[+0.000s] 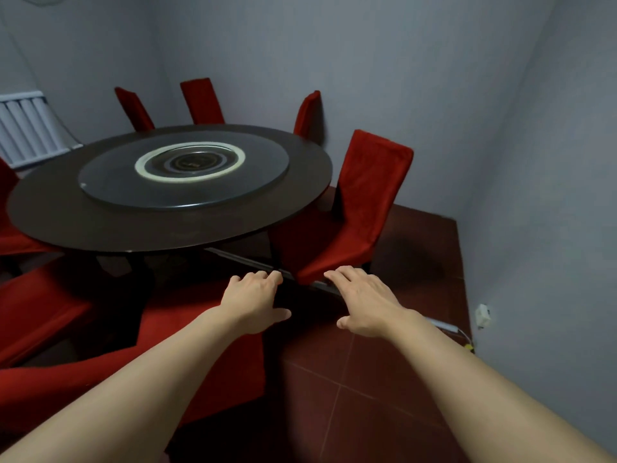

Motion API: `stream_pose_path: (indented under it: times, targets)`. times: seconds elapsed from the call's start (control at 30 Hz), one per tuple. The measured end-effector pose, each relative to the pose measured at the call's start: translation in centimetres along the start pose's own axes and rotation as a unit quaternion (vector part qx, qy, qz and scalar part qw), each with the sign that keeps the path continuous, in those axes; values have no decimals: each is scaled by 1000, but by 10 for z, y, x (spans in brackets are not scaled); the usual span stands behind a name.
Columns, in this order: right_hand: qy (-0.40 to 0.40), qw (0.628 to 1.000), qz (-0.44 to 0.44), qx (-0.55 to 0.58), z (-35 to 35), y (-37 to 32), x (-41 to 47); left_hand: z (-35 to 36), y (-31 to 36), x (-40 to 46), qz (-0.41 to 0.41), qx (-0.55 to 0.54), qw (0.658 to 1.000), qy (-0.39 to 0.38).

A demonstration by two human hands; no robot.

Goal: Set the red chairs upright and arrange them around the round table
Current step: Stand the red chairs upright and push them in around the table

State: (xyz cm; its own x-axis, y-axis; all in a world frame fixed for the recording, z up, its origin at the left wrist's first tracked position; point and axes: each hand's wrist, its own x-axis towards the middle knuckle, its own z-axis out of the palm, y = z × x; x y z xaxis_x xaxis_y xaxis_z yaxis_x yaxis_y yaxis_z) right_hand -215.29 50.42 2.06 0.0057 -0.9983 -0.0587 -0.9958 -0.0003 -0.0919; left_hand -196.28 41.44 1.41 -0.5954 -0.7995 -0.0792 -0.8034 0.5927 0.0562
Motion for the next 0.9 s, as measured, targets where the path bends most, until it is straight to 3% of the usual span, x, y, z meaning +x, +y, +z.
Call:
stream_pose_path:
  times: [0.33,0.9]
  targets:
    - [-7,999,25,42,-26,180,12,-11,150,115,14,-17,999,-34]
    - [-10,997,72,37,-64,434,192,-24,250,431,12,-87,995,-41]
